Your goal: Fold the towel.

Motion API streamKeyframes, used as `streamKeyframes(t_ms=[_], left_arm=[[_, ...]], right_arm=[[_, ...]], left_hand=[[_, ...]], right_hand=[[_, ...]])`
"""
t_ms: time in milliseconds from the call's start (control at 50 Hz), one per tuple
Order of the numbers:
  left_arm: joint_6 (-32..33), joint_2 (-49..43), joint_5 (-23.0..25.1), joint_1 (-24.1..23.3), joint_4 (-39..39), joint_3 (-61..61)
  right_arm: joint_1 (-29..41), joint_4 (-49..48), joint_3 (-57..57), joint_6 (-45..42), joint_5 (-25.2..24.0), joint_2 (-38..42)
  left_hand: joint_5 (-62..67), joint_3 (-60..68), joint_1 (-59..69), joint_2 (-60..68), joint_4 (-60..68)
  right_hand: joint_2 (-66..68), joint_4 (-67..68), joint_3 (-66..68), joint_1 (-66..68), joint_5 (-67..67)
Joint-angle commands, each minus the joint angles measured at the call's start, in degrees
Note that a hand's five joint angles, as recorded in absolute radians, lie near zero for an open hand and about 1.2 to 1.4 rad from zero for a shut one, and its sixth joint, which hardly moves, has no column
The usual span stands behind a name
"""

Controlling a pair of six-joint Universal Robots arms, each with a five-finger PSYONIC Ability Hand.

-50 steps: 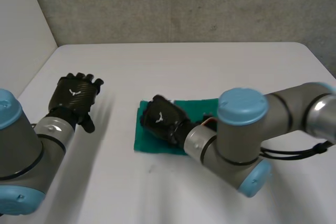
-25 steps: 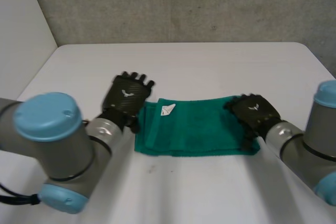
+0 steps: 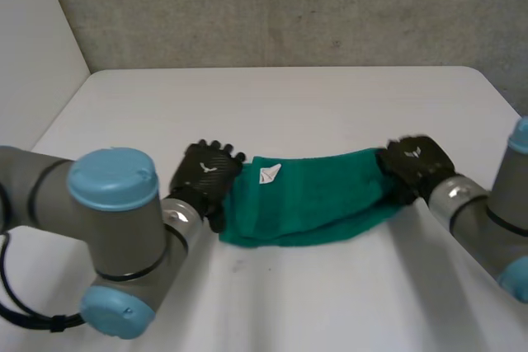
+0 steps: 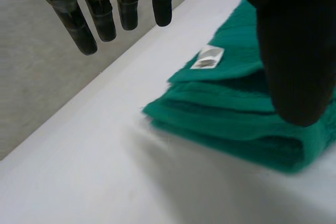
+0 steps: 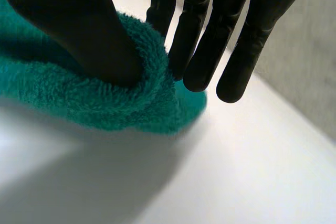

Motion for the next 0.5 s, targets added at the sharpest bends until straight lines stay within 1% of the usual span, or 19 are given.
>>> streamKeyframes(t_ms=[20,40,80,100,120,180,200,220,260,280,300,320,340,400,420,460,500], left_arm=[[-0.18,8.0,-5.61,2.74,0.16,-6.38],[-0.18,8.53,-6.05,3.01,0.25,-6.82],[-0.18,9.41,-7.1,3.71,0.25,-7.53],[-0.18,10.03,-7.8,4.32,0.34,-8.14],[-0.18,10.21,-8.07,4.68,0.34,-8.41],[-0.27,10.56,-8.16,5.56,0.25,-8.59],[-0.27,10.56,-8.07,5.73,0.25,-8.59],[-0.27,10.56,-7.9,5.91,0.25,-8.5],[-0.27,10.56,-7.72,5.91,0.34,-8.06],[-0.18,10.56,-7.63,6.0,0.43,-7.8],[-0.18,10.56,-7.55,6.09,0.52,-7.1],[-0.27,10.39,-7.46,6.09,0.6,-6.57],[-0.35,10.3,-7.28,5.91,0.69,-5.87],[-1.58,9.42,-5.88,5.47,0.78,-2.35],[-2.2,9.07,-5.35,5.3,0.78,-1.56],[-4.99,7.23,-3.34,4.51,0.69,0.98],[-7.37,5.91,-1.75,3.37,0.52,3.01]], right_arm=[[16.12,5.18,-13.88,-0.65,-0.73,1.73],[19.62,5.97,-16.25,-1.0,-1.26,4.26],[23.07,6.15,-18.46,-1.0,-1.79,7.26],[23.08,6.15,-18.47,-1.0,-1.79,7.27],[26.65,6.85,-21.77,-1.0,-3.27,11.01],[29.32,7.12,-24.44,-1.09,-3.98,14.2],[29.93,7.12,-25.57,-0.91,-3.99,15.69],[29.94,7.03,-26.02,-0.74,-3.73,16.14],[29.85,6.94,-26.81,-0.47,-3.02,16.67],[29.85,6.94,-27.08,-0.04,-2.06,16.68],[29.77,6.94,-27.17,0.32,-1.1,16.59],[29.76,6.85,-27.17,0.75,-0.13,16.5],[29.59,6.24,-26.56,2.76,2.23,15.8],[28.63,5.8,-25.85,7.6,5.85,12.82],[26.88,5.97,-25.07,11.18,7.34,10.89],[24.5,6.15,-24.01,14.63,8.31,9.13],[21.7,6.15,-22.08,19.01,7.97,7.81]], left_hand=[[1.6,1.69,1.53,1.8,2.12],[1.6,1.69,1.53,1.8,2.12],[1.6,1.69,1.53,1.8,2.12],[1.27,1.36,1.19,1.46,1.79],[1.1,1.19,1.02,1.29,1.62],[1.1,1.19,1.02,1.29,1.61],[1.1,1.19,1.02,1.29,1.61],[1.1,1.19,1.02,1.29,1.61],[1.1,1.19,1.02,1.29,1.61],[1.1,1.19,1.02,1.29,1.61],[1.1,1.19,1.02,1.29,1.61],[1.1,1.19,1.02,1.29,1.61],[1.1,1.19,1.02,1.29,1.61],[1.43,1.52,1.36,1.63,1.95],[1.44,1.52,1.36,1.63,1.95],[1.94,2.03,1.86,2.13,2.45],[2.27,2.36,2.2,2.47,2.79]], right_hand=[[12.73,11.84,12.44,25.87,13.88],[12.73,11.84,12.44,25.87,13.88],[12.73,11.84,12.44,25.87,13.88],[12.73,11.84,12.44,25.87,13.88],[12.73,11.84,12.44,25.87,13.88],[12.73,11.84,12.44,25.87,13.88],[9.45,8.57,9.17,22.6,10.61],[-0.74,-1.62,-1.02,12.41,0.42],[-24.43,-25.32,-24.72,-11.29,-23.28],[-44.87,-45.76,-45.16,-31.73,-43.72],[-50.57,-51.46,-50.86,-37.43,-49.42],[-53.13,-54.01,-53.41,-39.98,-51.97],[-57.15,-58.03,-57.43,-44.0,-55.99],[-57.27,-58.16,-57.56,-44.13,-56.12],[-57.27,-58.16,-57.56,-44.13,-56.12],[-57.27,-58.16,-57.56,-44.13,-56.12],[-57.27,-58.16,-57.56,-44.13,-56.12]])
